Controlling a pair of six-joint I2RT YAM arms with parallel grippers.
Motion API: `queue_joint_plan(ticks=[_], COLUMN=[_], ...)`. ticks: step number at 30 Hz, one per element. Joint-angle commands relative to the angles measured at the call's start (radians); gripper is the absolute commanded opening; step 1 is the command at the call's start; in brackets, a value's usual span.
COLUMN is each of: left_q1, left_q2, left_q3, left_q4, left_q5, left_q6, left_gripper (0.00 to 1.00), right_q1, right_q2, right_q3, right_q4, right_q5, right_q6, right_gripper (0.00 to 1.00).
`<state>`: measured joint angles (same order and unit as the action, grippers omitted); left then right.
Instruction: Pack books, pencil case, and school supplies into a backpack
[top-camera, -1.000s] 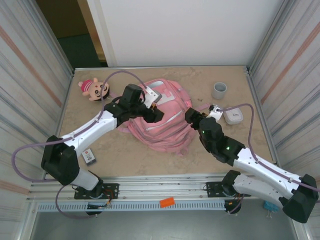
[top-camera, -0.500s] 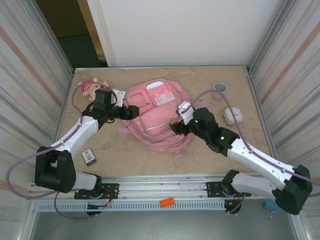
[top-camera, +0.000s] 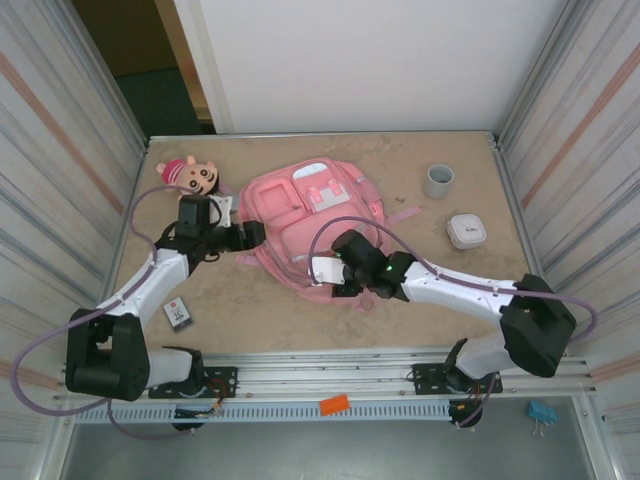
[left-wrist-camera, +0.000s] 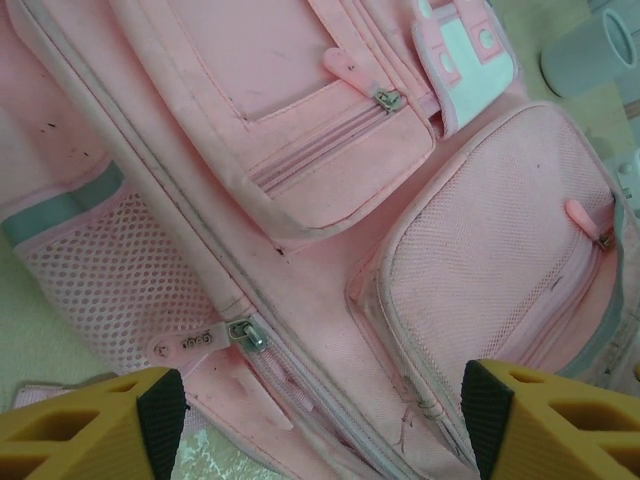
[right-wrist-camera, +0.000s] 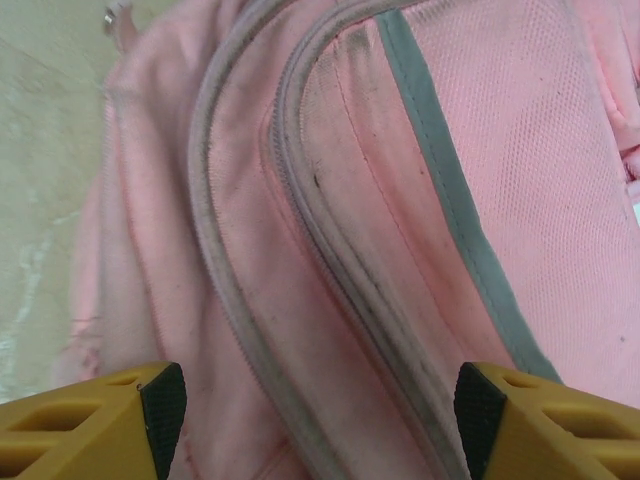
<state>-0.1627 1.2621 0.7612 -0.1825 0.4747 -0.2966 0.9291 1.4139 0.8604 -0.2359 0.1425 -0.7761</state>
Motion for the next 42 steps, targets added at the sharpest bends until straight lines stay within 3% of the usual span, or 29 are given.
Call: queue_joint_plan(ticks=[1, 6, 9, 13, 15, 16, 18, 24, 28, 32, 38, 42], left_q1=[0.008, 0.009, 0.01, 0.01, 0.024, 0.045, 0.062, 0.063, 0.062, 0.065, 0.095, 0.104], left_q2=[-0.034, -0.041, -0.034, -0.01, 0.005, 0.017, 0.039, 0.099, 0.145, 0.207, 0.312, 0.36], left_q3=[-0.012, -0.01, 0.011, 0.059, 0.047, 0.04, 0.033, 0.079, 0.08, 0.099, 0.155, 0.162], left_q4=[0.023, 0.026, 0.021, -0.044, -0.003, 0.02, 0.047, 0.007, 0.043, 0.075, 0.11, 0.148], left_q5=[-0.025, -0.031, -0.015, -0.007, -0.026, 0.015, 0.071, 0.086, 0.147, 0.167, 0.159, 0.178], left_q6=[0.003, 0.051, 0.13, 0.33, 0.342, 0.334, 0.352, 0.374, 0.299, 0.233, 0.16, 0.144], left_gripper=[0.75, 0.74, 0.72, 0.72, 0.72, 0.71, 0.71, 0.71, 0.71, 0.72, 0.74, 0.75], right_q1=[-0.006, -0.018, -0.033, -0.043, -0.054, -0.06, -0.065, -0.082, -0.123, -0.139, -0.141, -0.141], right_q2=[0.044, 0.065, 0.099, 0.112, 0.104, 0.101, 0.088, -0.003, -0.053, -0.013, 0.107, 0.179], right_q3=[0.029, 0.058, 0.089, 0.118, 0.144, 0.158, 0.168, 0.157, 0.165, 0.169, 0.191, 0.22], right_q4=[0.093, 0.141, 0.152, 0.163, 0.143, 0.135, 0.142, 0.138, 0.037, 0.002, 0.046, 0.079], right_q5=[0.059, 0.017, 0.031, 0.011, -0.026, -0.035, -0.029, -0.055, -0.161, -0.169, -0.164, -0.158], right_q6=[-0.109, -0.117, -0.132, -0.147, -0.133, -0.125, -0.121, -0.13, -0.123, -0.156, -0.176, -0.177], right_gripper=[0.73, 0.73, 0.65, 0.32, 0.11, 0.0, 0.0, 0.0, 0.01, 0.32, 0.56, 0.62])
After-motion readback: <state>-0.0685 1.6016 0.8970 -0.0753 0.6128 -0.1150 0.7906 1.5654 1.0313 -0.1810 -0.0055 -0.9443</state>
